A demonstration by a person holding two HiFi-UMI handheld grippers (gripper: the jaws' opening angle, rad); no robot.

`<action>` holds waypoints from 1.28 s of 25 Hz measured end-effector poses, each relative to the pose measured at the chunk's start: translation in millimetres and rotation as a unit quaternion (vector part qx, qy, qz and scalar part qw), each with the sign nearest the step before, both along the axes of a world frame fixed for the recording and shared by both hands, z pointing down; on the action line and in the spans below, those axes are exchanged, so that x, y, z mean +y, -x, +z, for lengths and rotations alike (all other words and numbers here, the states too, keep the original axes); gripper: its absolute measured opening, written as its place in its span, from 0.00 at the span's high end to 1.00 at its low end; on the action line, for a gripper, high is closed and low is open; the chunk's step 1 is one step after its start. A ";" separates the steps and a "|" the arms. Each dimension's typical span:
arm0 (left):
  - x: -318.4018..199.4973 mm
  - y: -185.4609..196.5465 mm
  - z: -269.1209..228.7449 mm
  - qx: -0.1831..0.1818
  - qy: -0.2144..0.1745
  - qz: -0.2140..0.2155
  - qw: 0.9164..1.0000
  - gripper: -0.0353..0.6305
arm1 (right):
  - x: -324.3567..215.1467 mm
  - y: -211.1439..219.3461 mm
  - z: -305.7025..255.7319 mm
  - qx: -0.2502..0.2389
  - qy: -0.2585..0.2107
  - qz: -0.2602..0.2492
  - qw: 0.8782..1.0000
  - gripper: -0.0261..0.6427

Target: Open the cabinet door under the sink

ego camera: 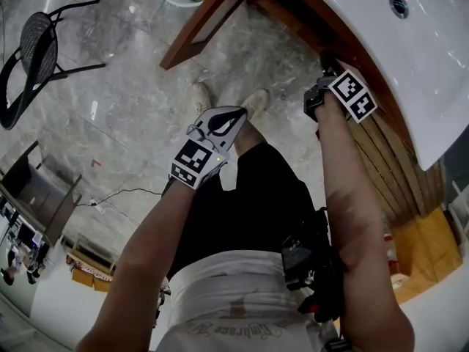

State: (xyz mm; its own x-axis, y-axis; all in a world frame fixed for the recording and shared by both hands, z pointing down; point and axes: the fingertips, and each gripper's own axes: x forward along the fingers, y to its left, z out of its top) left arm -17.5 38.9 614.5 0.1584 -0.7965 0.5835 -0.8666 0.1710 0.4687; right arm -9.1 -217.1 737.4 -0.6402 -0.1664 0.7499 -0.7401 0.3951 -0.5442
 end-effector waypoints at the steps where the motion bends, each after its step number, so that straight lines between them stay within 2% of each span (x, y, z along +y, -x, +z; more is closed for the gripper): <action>1: 0.5 -0.4 0.0 0.001 0.000 0.000 1.000 0.93 | 0.0 -0.3 0.3 -0.004 0.004 0.007 1.000 0.80; 3: 1.8 -1.6 -0.1 0.004 -0.001 0.000 1.000 0.93 | 0.4 -0.5 0.3 -0.010 0.007 0.013 1.000 0.80; 8: 7.6 -0.1 2.6 0.007 -0.001 0.000 1.000 0.93 | 3.3 -1.7 -1.1 0.006 -0.039 -0.032 0.999 0.82; 14: 15.8 -1.5 6.0 0.010 0.001 0.005 1.000 0.93 | 11.2 -6.7 -4.5 0.007 -0.049 -0.055 0.997 0.82; 23: 36.9 -7.4 10.9 0.024 -0.005 0.047 0.999 0.93 | 34.0 -17.9 -4.1 0.014 -0.070 -0.069 0.995 0.83; 32: 77.6 9.2 13.7 0.023 0.001 0.101 0.995 0.93 | 73.7 -44.9 -3.9 0.026 -0.093 -0.124 0.988 0.83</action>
